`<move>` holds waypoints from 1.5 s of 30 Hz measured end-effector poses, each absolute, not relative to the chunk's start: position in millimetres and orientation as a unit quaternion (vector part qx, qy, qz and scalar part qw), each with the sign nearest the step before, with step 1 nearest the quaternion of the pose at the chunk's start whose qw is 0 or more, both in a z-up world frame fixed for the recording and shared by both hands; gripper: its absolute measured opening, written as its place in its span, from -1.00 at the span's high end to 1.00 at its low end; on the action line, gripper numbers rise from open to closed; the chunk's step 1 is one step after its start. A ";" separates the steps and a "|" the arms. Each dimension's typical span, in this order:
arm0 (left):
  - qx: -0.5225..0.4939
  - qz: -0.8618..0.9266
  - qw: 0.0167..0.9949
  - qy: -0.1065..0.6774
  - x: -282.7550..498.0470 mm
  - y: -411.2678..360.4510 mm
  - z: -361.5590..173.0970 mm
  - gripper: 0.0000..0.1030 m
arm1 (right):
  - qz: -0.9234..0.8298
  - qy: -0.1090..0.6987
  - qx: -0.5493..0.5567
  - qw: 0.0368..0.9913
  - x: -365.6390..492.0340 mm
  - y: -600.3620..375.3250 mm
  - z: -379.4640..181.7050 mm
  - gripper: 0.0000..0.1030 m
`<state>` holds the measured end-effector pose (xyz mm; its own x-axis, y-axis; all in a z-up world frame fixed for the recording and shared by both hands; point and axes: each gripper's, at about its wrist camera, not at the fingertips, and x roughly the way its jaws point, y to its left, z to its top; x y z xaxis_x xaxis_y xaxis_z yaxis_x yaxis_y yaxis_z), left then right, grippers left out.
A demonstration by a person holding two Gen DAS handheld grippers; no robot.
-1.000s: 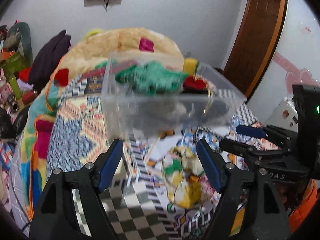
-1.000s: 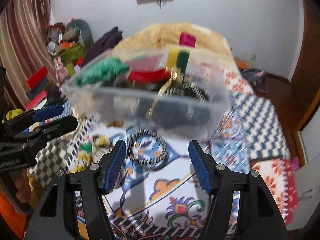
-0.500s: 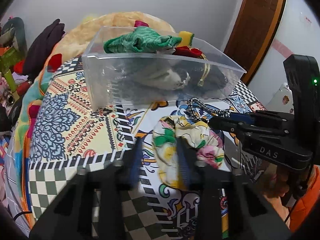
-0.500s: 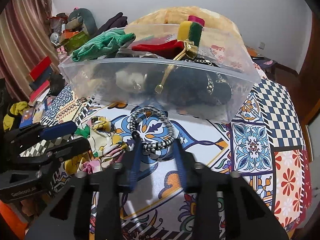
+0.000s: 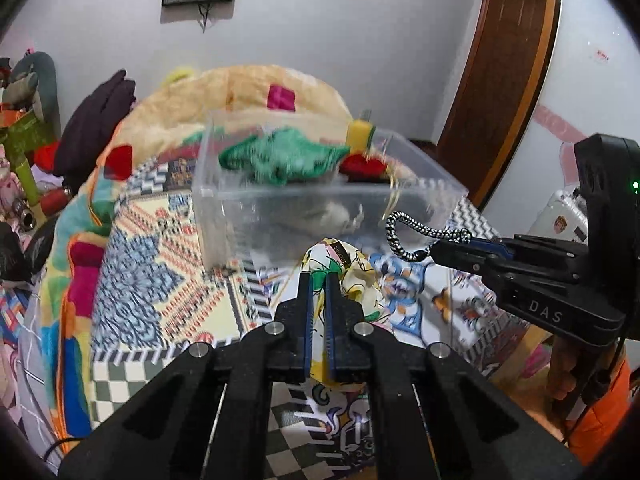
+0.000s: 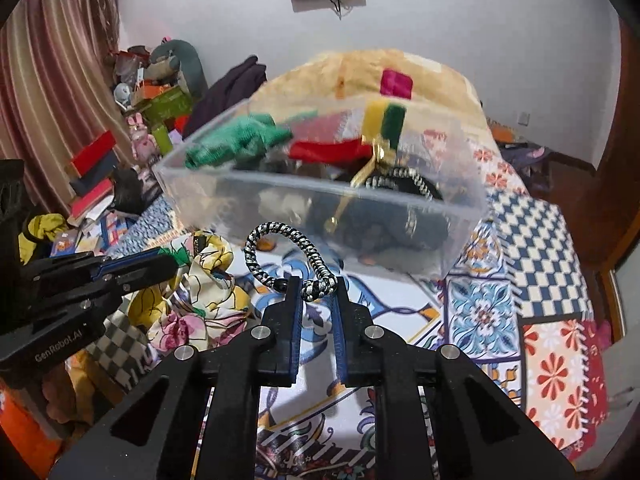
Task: Organize soft objects
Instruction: 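Grasp the floral cloth with the left tool while the right tool grasps the braided cord, then carry the floral cloth and braided cord into the clear box and release both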
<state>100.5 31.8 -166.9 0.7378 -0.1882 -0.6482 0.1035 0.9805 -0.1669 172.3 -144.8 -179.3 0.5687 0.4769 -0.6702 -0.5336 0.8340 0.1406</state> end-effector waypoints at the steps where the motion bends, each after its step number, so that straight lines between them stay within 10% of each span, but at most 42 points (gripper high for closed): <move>1: -0.060 -0.078 0.932 0.348 99.2 31.8 -163.1 0.92 | 0.285 0.360 -0.037 0.888 171.3 -146.3 -175.0 0.76; 21: -0.064 -0.069 0.964 0.248 143.3 21.5 -80.9 0.92 | 0.235 0.266 -0.012 0.935 196.0 -163.1 -110.1 0.76; 36: -0.048 -0.051 0.945 0.318 214.4 9.8 -131.1 0.92 | 0.220 0.327 -0.052 0.918 240.3 -128.4 -155.2 0.75; 41: -0.047 -0.049 0.939 0.337 214.7 13.1 -143.7 0.87 | 0.217 0.348 -0.059 0.910 243.4 -129.4 -167.5 0.53; 45: -0.050 -0.046 0.938 0.340 210.8 15.6 -144.8 0.44 | 0.213 0.360 -0.053 0.907 245.0 -134.3 -169.7 0.10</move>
<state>210.8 15.6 -144.8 0.7646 -0.1202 -0.6332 0.0528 0.9908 -0.1244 245.0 -134.3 -169.7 0.6500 0.3489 -0.6751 -0.4251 0.9033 0.0576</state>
